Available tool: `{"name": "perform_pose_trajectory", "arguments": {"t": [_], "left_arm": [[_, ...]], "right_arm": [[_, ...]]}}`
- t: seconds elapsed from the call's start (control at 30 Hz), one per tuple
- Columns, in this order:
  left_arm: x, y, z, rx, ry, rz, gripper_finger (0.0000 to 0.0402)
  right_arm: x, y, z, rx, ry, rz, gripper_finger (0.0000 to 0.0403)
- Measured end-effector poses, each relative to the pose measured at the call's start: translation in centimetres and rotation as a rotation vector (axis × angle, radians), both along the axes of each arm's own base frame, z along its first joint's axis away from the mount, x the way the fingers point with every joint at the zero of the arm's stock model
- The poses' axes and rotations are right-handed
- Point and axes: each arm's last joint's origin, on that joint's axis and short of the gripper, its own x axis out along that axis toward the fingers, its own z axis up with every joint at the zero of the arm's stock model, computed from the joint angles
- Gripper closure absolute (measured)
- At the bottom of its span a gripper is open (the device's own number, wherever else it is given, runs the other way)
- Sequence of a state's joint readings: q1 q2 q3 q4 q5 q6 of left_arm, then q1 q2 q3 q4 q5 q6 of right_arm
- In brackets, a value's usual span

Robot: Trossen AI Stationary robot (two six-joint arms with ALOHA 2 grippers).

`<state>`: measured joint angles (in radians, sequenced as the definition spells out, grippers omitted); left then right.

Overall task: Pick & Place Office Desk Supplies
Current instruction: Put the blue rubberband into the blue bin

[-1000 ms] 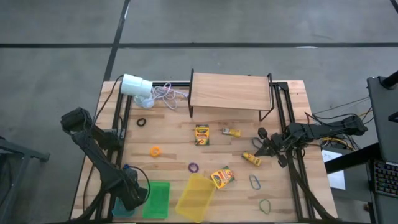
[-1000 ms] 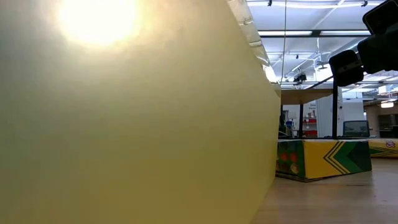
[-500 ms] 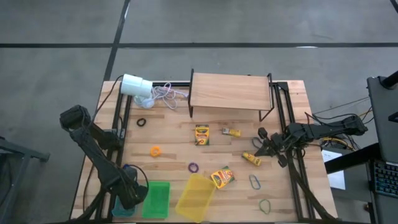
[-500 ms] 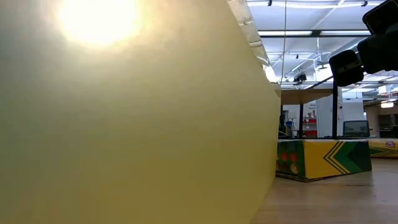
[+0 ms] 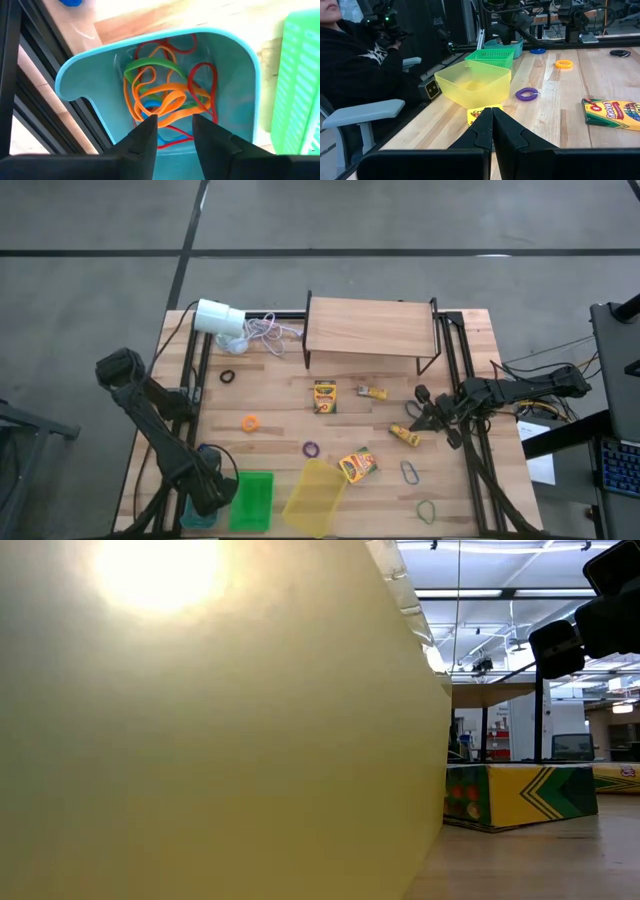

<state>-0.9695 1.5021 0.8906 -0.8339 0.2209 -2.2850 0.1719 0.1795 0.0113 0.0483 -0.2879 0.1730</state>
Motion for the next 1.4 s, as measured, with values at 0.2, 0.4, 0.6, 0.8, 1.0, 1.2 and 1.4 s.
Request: {"name": "perform_pose_trajectory", "arguments": {"t": [0.2, 0.4, 0.6, 0.8, 1.0, 1.2, 1.4], "left_arm": [[0.0, 0.4, 1.0, -0.019, -0.057, 0.006, 0.0273], [-0.4, 1.5, 2.5, 0.004, -0.157, -0.008, 0.0273], [-0.5, 3.0, 3.6, 0.071, -0.241, -0.072, 0.0273], [0.4, 4.3, 3.9, 0.111, -0.29, -0.209, 0.0273], [1.8, 5.8, 3.8, 0.154, -0.311, -0.351, 0.0273], [3.2, 7.5, 3.9, 0.183, -0.34, -0.489, 0.0273], [4.7, 9.2, 3.9, 0.2, -0.378, -0.628, 0.0273]], "right_arm": [[0.0, 0.0, 0.0, 0.0, 0.0, 0.0, 0.0394], [0.0, 0.0, 0.0, 0.0, 0.0, 0.0, 0.0394], [0.0, 0.0, 0.0, 0.0, 0.0, 0.0, 0.0394], [0.0, 0.0, 0.0, 0.0, 0.001, 0.0, 0.0394], [0.0, 0.0, 0.0, 0.0, 0.001, 0.0, 0.0394], [0.0, 0.0, 0.0, 0.0, 0.0, 0.0, 0.0394], [0.0, 0.0, 0.0, 0.0, 0.0, 0.001, 0.0394]]}}
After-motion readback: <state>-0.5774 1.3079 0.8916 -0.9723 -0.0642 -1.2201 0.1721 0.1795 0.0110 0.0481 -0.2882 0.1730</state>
